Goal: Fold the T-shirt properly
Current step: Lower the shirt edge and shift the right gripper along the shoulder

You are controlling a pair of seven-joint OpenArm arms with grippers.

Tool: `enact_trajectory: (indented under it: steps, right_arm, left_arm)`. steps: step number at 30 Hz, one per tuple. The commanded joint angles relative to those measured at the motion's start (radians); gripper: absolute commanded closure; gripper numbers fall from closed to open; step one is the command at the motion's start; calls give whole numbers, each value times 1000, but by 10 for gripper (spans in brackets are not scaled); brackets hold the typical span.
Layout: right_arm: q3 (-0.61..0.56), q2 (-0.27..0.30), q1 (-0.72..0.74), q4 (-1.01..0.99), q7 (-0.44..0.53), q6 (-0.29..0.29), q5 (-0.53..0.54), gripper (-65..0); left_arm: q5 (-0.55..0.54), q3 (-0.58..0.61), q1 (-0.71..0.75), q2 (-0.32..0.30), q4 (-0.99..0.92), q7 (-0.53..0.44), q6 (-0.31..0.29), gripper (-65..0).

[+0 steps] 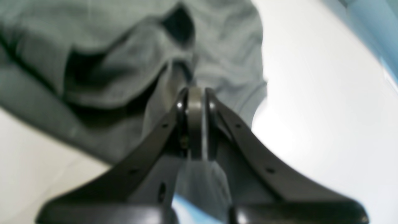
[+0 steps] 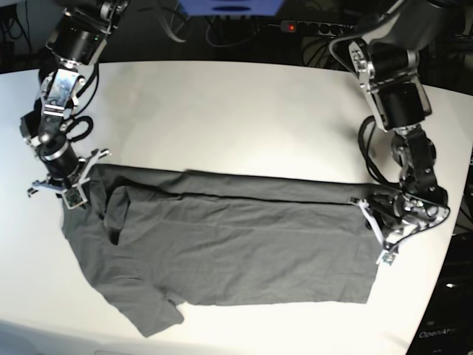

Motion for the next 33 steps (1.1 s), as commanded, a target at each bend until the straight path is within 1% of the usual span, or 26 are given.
enact_trajectory:
  steps: [1,4,7,10,15,17,22,33]
  right_arm:
    - [0,11,8,41,29,-9,20,-15]
    - [0,-17,-33,106,33,-9,20,-15]
    - [-2,-38,-79,169,35,-9,21,-15]
    - [-25,-69,-119,221,35,-9,23,-15]
    - [-92,-72,-179,227,35,-9,23,-15]
    - [-105,-72,-188,226,35,-9,23,-15]
    - [-134,-72,-187,218,35,-9,24,-15]
    - [-152,-67,-140,115,35,-9,24,-15]
  left_arm:
    - [-11,1,-30,-7,20,-17,4,-33]
    - [-11,1,-28,-7,20,-14,4,-33]
    - [-11,1,-28,-7,20,13,4,-33]
    - [-11,0,-28,-7,20,16,4,-33]
    - [-11,0,-10,-9,23,16,4,-33]
    - [-11,1,-1,-9,52,16,4,-33]
    - [-11,3,42,-6,147,18,4,-33]
    - [-11,5,61,-15,149,7,4,-33]
